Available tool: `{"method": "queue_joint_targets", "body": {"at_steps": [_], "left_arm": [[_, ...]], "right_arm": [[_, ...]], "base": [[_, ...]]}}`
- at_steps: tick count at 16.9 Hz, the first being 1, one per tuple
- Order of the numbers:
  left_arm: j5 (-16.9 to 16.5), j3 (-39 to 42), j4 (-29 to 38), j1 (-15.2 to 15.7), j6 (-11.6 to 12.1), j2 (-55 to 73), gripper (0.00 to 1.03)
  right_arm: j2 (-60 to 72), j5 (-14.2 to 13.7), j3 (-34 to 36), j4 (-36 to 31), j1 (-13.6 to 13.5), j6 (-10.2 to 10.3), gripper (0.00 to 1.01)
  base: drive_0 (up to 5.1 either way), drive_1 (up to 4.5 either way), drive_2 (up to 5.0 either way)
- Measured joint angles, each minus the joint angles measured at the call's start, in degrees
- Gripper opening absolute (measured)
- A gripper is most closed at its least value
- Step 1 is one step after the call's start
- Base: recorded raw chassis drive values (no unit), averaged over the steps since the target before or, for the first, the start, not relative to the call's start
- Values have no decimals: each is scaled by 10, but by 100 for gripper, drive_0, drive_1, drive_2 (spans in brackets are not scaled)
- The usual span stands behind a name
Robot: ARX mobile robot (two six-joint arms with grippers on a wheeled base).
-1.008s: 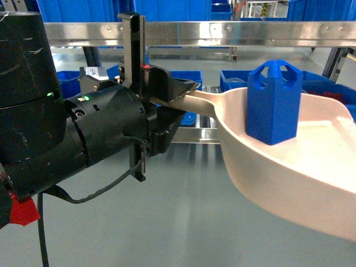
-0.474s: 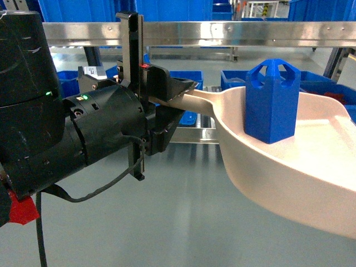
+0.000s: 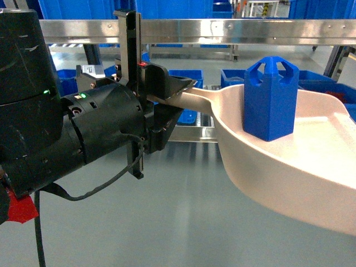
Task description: Place part in tray to right shelf
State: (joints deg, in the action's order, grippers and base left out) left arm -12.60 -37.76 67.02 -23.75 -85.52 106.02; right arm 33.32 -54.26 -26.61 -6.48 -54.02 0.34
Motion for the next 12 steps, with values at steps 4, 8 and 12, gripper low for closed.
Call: {"method": "queue_joint_targets", "body": {"at_steps": [4,8,12], "left_arm": [[0,0,-2,0,0,0,16],[-1,0,-2,0,0,0,16],[-1,0,-2,0,0,0,16]], "right_arm": [[0,0,0,1,0,0,98],[0,0,0,1,0,0,98],[0,0,0,0,0,0,98]], "base": [[0,0,0],[0,0,0],[0,0,0]]}}
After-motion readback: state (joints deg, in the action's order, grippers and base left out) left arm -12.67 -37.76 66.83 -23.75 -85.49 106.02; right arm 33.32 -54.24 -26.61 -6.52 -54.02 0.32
